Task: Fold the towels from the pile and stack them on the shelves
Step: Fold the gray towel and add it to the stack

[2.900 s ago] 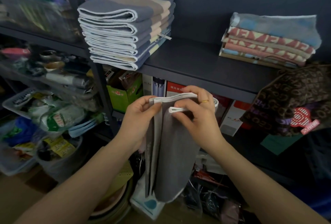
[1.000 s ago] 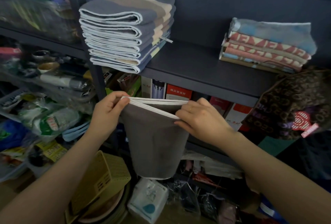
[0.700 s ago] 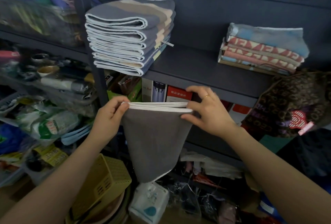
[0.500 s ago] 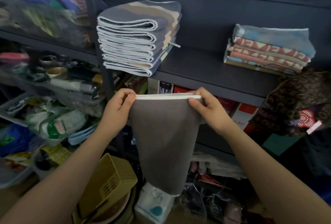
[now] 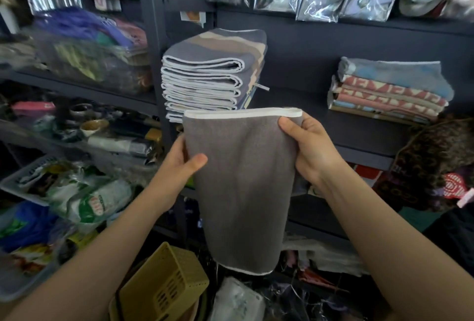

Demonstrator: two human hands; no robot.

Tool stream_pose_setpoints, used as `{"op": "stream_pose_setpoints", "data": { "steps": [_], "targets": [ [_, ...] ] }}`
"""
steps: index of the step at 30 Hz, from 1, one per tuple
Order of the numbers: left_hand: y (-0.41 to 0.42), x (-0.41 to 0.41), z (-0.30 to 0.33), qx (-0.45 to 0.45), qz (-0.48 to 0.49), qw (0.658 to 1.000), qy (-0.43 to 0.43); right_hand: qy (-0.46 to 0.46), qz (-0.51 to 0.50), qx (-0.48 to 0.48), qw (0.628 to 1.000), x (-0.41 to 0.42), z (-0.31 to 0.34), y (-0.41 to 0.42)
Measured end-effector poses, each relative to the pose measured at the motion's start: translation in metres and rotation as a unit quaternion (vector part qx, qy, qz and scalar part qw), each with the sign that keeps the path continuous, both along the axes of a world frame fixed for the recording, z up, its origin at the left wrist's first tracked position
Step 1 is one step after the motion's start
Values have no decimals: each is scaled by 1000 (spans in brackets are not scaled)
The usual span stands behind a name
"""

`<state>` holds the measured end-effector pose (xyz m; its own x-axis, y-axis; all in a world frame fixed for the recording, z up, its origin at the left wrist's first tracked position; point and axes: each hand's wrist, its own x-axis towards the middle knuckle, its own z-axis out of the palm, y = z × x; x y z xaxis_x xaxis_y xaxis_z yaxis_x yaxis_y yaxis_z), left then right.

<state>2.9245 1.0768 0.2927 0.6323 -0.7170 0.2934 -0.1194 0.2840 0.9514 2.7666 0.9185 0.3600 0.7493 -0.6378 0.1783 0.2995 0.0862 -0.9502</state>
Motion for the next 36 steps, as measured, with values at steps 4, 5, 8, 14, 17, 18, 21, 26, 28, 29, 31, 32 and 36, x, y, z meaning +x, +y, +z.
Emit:
{"op": "stream_pose_setpoints", "data": {
  "steps": [4, 5, 8, 14, 17, 18, 21, 26, 28, 29, 31, 32, 36],
  "targets": [
    [-3, 8, -10, 44, -59, 997, 27, -26, 19, -8, 999, 21, 21, -8],
    [-7, 9, -10, 40, -55, 997, 22, -33, 26, -9, 999, 26, 27, -11],
    [-17, 9, 6, 18, 5, 999, -33, -55, 37, -13, 998, 41, 44, -23],
    [-33, 16, 79, -86, 154, 972, -158, -98, 60, -92, 989, 73, 100, -66],
    [-49, 30, 124, -118, 178, 957, -194, -124, 70, -94, 985, 94, 130, -93],
    [-55, 37, 140, -125, 185, 952, -208, -131, 73, -85, 985, 101, 139, -102],
    [-76, 59, 190, -117, 207, 936, -260, -146, 61, -72, 985, 121, 164, -130],
    [-122, 98, 266, -79, 203, 940, -261, -133, 26, -87, 987, 157, 192, -185],
    [-146, 115, 284, -52, 193, 943, -266, -128, -1, -86, 988, 176, 197, -205],
    [-159, 123, 290, -37, 193, 943, -270, -125, -24, -91, 988, 187, 198, -215],
    [-183, 148, 293, 3, 217, 935, -282, -116, -69, -110, 985, 210, 194, -236],
    [-194, 165, 290, 38, 242, 922, -300, -101, -91, -129, 982, 222, 189, -245],
    [-226, 217, 253, 232, 300, 829, -410, -1, -109, -220, 969, 262, 154, -270]
  ]
}}
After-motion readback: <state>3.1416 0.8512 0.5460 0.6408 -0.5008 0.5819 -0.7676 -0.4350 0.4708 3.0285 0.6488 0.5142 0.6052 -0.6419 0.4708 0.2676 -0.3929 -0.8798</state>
